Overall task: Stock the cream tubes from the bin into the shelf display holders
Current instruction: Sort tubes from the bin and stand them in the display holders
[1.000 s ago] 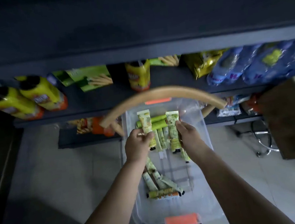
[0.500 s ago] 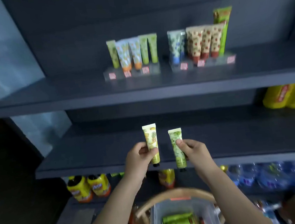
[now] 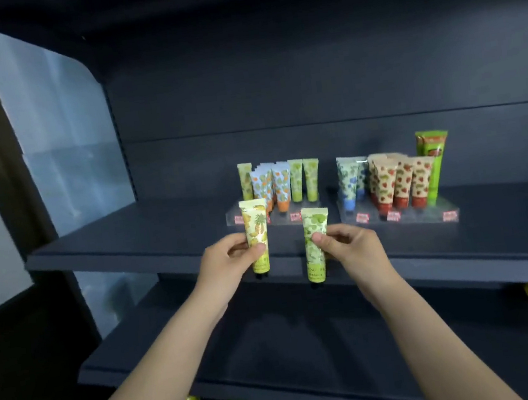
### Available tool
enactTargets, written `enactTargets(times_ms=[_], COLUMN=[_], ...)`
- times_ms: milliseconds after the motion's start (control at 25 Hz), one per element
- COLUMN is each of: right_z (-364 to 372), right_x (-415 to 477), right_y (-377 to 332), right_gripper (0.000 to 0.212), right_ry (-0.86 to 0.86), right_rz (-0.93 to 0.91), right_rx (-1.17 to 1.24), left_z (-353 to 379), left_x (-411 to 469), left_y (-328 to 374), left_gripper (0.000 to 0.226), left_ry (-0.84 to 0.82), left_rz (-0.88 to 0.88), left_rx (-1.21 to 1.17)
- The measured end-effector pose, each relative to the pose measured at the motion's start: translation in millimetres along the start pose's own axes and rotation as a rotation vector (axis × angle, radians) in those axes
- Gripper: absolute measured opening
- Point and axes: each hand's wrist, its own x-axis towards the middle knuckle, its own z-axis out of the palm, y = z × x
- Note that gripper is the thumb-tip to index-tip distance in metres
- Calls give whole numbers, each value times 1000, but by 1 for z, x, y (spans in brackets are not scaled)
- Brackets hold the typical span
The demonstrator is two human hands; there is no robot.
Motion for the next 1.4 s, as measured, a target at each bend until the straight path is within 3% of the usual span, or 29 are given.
enactTargets(times_ms=[120,280,440,600,880,1400], right_z=[7,17,22,16,20,16], right_x=[36,80,124,169,217,220], right_y=[-15,-32,-44,-42,-12,28], right_gripper=[27,10,8,27,36,45], right_ry=[41,127,205,347,427,381], right_rz=[-35,-100,-140,-123,-76,22], right_rx=[-5,-4,-132,-338,-621,-646], left_z=[-14,-35,-48,-44,-35,-44], left_x=[38,109,189,240,267,274], left_y=[13,19,15,10,-8,-29], left_gripper=[12,8,15,15,11,18], left_ry=[21,-22,-101,-146,-201,-215], left_rz=[57,90,108,152,163,164], left_rx=[-38,-30,59,46,5,79])
